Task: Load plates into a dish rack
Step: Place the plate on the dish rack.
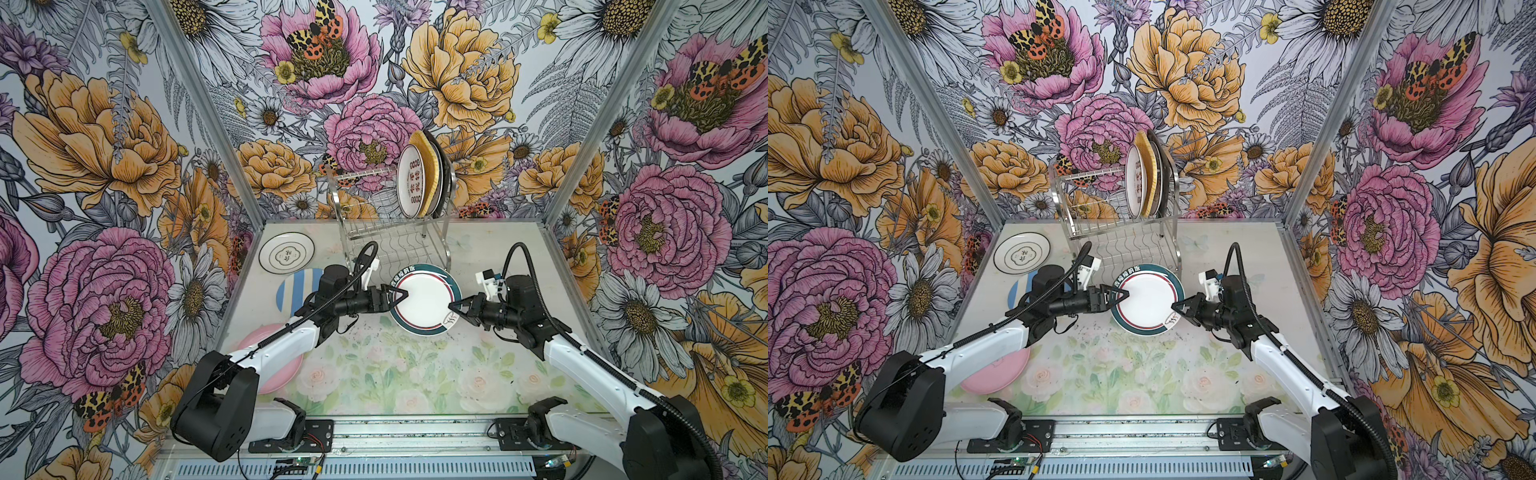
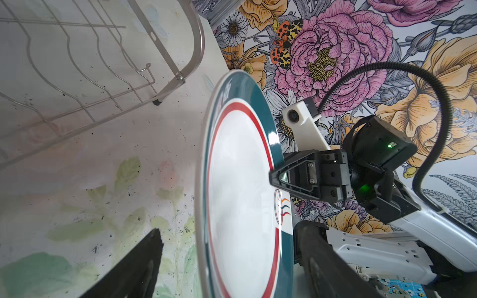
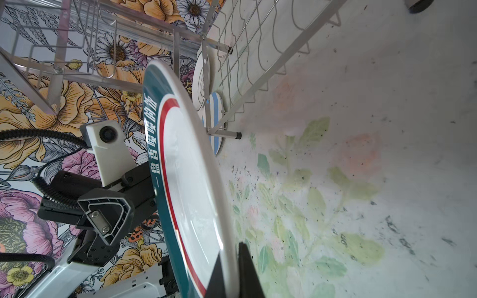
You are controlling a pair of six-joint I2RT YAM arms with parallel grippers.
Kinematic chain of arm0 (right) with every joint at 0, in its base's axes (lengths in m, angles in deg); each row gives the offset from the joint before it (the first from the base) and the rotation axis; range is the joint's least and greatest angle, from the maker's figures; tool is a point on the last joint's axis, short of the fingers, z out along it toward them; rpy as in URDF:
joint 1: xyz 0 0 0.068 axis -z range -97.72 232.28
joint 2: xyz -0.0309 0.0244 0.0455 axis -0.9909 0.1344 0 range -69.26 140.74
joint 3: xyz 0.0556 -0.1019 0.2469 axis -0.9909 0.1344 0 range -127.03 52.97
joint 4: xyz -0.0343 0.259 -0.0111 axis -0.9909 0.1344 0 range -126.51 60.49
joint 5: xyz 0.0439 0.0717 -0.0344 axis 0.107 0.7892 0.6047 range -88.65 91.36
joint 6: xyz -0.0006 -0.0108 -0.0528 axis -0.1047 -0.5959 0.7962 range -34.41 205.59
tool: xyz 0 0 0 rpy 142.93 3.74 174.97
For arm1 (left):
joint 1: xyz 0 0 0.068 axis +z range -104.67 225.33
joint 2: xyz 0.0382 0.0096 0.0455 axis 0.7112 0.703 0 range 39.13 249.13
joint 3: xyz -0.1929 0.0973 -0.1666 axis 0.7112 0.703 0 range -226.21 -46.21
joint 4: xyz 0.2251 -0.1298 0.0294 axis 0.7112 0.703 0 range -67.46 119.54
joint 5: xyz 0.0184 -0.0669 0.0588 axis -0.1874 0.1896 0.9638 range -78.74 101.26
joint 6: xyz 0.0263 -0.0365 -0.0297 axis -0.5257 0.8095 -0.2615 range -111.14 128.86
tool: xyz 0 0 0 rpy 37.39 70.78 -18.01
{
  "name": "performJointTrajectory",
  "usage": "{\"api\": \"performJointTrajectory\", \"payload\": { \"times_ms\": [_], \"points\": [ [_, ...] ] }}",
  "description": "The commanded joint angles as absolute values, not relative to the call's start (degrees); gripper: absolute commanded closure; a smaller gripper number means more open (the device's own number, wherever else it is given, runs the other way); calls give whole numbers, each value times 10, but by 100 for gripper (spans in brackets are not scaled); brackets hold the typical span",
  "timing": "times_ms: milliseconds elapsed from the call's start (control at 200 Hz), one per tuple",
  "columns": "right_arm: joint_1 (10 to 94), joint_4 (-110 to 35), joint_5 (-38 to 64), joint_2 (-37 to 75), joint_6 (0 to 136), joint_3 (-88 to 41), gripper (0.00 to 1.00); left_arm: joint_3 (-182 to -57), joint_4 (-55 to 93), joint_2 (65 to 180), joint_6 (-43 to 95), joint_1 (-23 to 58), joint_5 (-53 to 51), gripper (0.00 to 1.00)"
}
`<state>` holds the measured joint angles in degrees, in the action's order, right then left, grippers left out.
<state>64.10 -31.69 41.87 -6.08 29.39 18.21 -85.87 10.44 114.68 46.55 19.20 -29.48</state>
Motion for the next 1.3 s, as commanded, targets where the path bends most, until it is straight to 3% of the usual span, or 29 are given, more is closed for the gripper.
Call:
{"api": "performJointTrajectory", "payload": {
  "times_ms": [0, 105, 550, 851, 1086, 1296],
  "points": [
    [619, -342, 418, -51, 314, 137, 100, -859, 74, 1144, 474, 192, -311, 23],
    [609, -342, 419, -39, 320, 130, 100, -853, 68, 1139, 479, 196, -314, 34],
    [602, -342, 431, -15, 367, 104, 99, -834, 49, 1129, 504, 208, -318, 100],
    [603, -434, 504, 5, 391, 94, 71, -812, -40, 1132, 568, 216, -362, 100],
    [598, -504, 551, 32, 369, 82, 70, -806, -88, 1134, 603, 217, -382, 100],
    [587, -503, 561, 40, 371, 75, 77, -807, -94, 1135, 608, 219, -385, 100]
  ]
}}
